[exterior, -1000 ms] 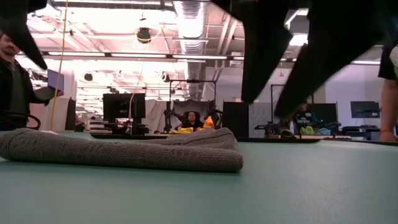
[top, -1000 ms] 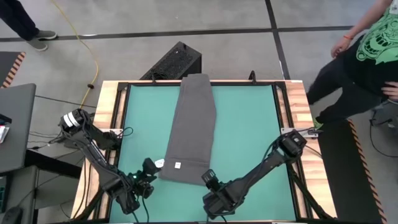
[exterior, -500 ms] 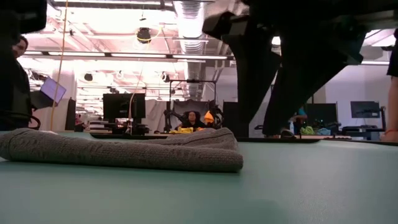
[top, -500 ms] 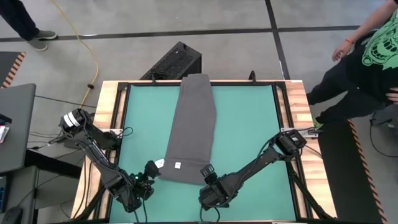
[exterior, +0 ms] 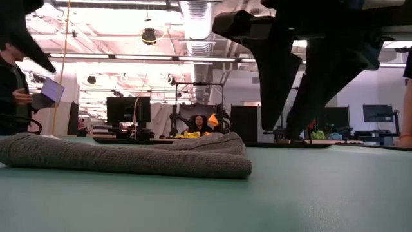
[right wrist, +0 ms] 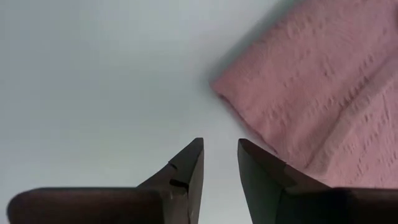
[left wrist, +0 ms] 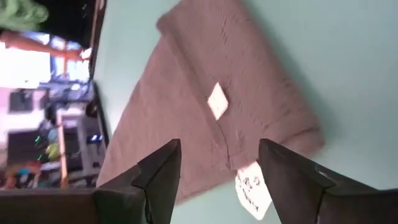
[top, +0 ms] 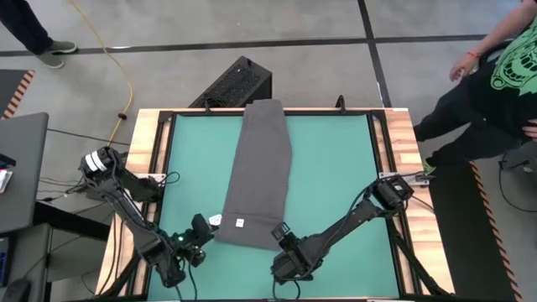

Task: Roll towel into tight, uniform cylinder
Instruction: Roll the gray towel

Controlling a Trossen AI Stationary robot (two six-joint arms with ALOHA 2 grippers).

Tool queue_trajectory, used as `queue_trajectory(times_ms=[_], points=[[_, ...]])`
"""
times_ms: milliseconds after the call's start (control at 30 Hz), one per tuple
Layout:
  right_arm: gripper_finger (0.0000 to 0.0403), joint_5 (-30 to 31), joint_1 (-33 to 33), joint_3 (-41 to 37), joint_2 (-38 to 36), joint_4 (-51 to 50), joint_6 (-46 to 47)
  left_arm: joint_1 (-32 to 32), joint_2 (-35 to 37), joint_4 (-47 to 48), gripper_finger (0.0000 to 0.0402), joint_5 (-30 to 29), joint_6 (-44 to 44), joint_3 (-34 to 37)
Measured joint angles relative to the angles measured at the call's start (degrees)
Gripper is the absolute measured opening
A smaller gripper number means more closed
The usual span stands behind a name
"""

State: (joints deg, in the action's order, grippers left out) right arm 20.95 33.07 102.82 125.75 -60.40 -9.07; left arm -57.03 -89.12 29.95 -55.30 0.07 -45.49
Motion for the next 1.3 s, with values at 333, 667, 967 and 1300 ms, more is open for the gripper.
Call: queue_trajectory(times_ms=[333, 667, 967, 1300], points=[[0.0123, 6.16, 0.39, -7.52, -3.14, 14.53, -2.18, -1.13, 0.00, -24.99, 0.0196, -2.05, 10.21, 9.62], [0.0137, 7.65, 1.83, -7.75, -9.62, 10.87, 5.94, -1.77, 0.42, -25.02, 0.0196, -12.49, 19.23, 5.86], [0.0235, 6.24, -1.81, -13.32, -9.21, 16.54, 6.33, 0.13, 0.42, -23.45, 0.0196, -12.87, 10.78, 6.49], [0.0248, 5.04, -1.20, -15.36, -9.14, 21.22, -3.50, 0.11, 0.42, -23.42, 0.0196, -11.45, 7.53, 6.49]])
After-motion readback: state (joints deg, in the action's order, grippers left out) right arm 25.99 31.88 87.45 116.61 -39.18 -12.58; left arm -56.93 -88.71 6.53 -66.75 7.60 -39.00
